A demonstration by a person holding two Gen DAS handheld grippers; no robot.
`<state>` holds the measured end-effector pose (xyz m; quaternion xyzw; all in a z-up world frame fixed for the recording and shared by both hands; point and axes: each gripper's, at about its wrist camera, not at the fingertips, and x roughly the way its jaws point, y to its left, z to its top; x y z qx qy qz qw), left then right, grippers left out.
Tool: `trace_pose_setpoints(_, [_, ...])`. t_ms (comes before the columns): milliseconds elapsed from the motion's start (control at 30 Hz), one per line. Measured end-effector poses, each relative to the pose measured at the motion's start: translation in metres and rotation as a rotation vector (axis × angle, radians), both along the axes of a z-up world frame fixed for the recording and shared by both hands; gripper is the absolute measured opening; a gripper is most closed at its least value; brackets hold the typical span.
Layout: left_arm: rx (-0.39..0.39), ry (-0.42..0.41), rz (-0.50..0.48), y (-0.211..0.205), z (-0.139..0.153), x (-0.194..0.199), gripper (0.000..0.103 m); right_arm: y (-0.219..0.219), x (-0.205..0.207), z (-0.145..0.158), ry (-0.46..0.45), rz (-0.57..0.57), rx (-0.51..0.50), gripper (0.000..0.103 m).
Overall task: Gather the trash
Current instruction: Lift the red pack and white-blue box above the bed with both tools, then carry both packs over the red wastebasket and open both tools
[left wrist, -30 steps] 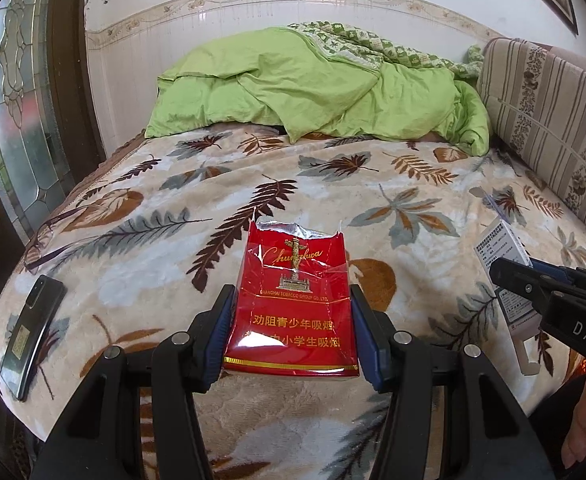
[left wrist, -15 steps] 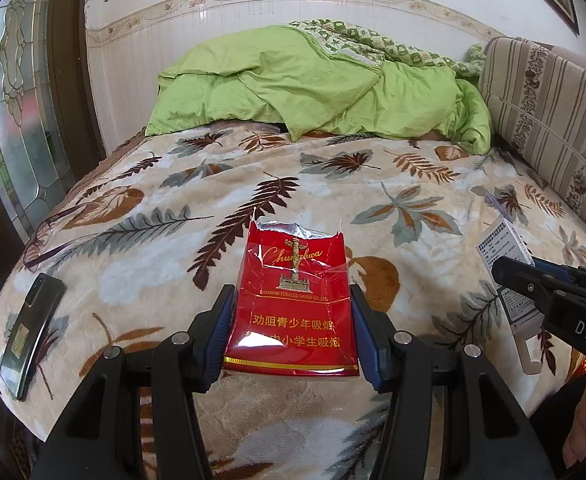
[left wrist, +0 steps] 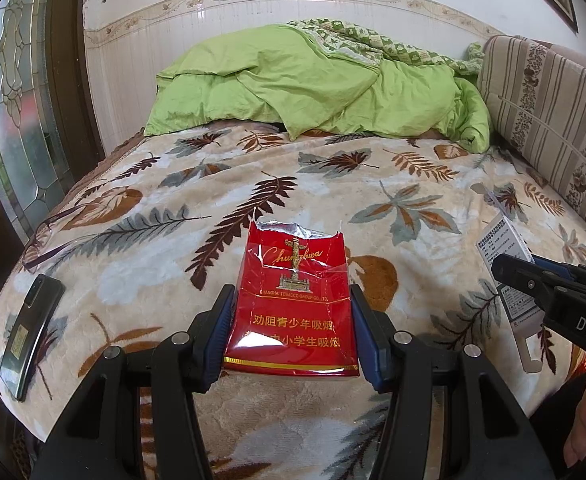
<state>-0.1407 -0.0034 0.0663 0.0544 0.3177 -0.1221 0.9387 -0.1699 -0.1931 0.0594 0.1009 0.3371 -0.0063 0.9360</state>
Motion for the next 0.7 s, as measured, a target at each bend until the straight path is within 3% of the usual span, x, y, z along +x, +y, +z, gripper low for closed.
trace_pose_setpoints(367, [-0.017, 0.007, -0.015, -0.002, 0.001, -0.001, 0.053, -0.003, -0.005, 0.006, 0.012, -0.017, 0.071, 0.035])
trace_pose_setpoints(700, [-0.082, 0.025, -0.147, -0.027, 0.022, -0.018, 0.053, -0.033, -0.038, 0.029, -0.006, -0.077, 0.2, 0.035])
